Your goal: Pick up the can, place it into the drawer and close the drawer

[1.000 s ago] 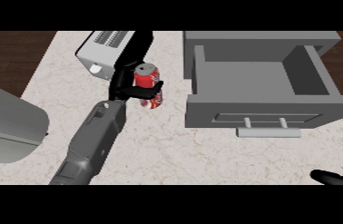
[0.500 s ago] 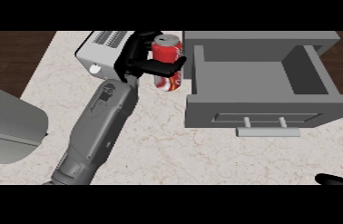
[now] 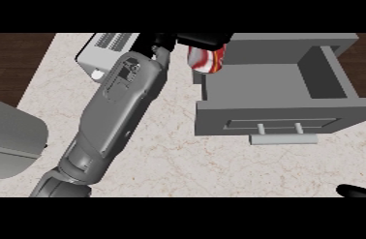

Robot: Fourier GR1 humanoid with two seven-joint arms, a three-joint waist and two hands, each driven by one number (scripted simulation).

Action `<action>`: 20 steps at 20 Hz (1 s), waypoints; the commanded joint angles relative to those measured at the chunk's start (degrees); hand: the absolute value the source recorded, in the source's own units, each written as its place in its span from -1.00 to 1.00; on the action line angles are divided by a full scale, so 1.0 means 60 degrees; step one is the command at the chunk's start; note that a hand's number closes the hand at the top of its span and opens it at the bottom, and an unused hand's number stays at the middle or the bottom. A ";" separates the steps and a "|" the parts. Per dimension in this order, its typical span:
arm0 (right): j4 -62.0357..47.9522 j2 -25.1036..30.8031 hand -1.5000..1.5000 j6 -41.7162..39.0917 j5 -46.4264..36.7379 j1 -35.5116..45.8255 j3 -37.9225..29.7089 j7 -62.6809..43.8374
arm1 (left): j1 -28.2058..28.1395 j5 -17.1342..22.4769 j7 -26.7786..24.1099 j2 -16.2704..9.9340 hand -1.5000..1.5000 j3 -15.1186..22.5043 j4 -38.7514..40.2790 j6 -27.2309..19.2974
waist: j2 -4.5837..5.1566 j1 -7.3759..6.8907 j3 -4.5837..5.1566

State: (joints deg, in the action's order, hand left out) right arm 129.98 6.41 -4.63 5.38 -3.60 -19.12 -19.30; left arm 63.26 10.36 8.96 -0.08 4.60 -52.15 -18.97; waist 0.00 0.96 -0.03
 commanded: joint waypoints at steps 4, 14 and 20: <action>-0.0237 -0.0184 -1.00 0.0274 -0.0476 0.0535 0.0492 -0.0004 | 0.2049 0.0733 0.0292 0.0014 1.00 0.0315 0.1672 -0.0626 | 0.0068 0.0131 -0.0001; 0.0013 -0.0312 -1.00 0.0179 -0.0417 0.0193 0.0540 0.0106 | 0.3686 0.1587 0.0120 0.0014 1.00 0.1231 0.3699 -0.1221 | 0.0096 0.0372 -0.0012; -0.0335 0.0548 -1.00 0.0187 -0.0028 0.1270 0.0091 -0.0754 | 0.4202 0.2302 -0.0158 0.0014 1.00 0.1965 0.4378 -0.1524 | 0.0153 0.0545 -0.0016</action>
State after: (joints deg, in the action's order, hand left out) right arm 129.34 7.64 -3.89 5.23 1.01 -17.80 -21.85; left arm 87.26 21.88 9.36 0.00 13.50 -28.07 -27.19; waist 0.82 4.02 -0.12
